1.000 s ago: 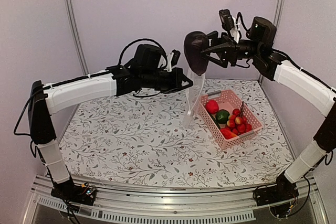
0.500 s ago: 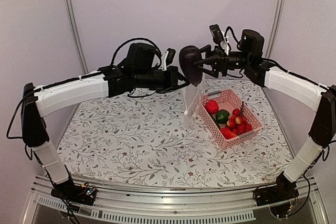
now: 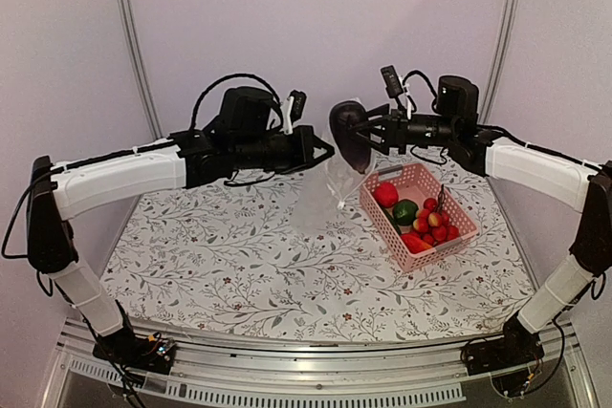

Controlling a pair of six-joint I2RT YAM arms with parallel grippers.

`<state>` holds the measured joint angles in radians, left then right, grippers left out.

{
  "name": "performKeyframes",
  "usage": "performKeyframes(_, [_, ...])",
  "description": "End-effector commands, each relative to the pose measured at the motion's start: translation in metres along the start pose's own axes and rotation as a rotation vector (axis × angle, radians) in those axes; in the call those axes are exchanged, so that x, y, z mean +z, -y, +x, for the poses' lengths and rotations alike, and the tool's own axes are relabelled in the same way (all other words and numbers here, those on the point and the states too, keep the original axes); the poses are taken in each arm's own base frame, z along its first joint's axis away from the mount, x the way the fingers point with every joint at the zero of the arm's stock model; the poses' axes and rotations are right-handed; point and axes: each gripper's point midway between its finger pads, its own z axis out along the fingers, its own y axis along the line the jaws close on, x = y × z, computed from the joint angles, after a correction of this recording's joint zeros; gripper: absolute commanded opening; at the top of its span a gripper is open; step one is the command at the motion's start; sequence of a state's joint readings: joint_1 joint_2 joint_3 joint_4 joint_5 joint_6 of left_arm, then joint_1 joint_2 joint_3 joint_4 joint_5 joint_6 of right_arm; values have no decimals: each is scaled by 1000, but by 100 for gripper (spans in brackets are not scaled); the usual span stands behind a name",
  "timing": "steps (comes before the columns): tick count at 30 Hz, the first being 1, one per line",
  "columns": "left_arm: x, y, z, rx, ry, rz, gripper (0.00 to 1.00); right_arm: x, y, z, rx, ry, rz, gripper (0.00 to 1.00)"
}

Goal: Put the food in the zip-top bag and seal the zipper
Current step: Place the fake vegetable in the zipper food storage bag.

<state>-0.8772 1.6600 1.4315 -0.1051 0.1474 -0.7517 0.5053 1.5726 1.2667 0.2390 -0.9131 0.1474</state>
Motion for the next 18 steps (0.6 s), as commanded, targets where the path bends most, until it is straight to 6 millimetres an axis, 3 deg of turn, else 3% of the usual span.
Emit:
performKeyframes(1, [-6, 1, -3, 42, 55, -31, 0, 5, 10, 3, 101, 5, 129, 32])
performKeyframes(7, [-5, -7, 1, 88, 88, -104, 0, 3, 32, 10, 264, -4, 271, 48])
performKeyframes(13, [-2, -20, 6, 115, 100, -168, 0, 12, 25, 10, 302, -37, 263, 73])
performKeyframes(18, [-1, -29, 9, 129, 100, -204, 0, 11, 29, 2, 278, -50, 318, 82])
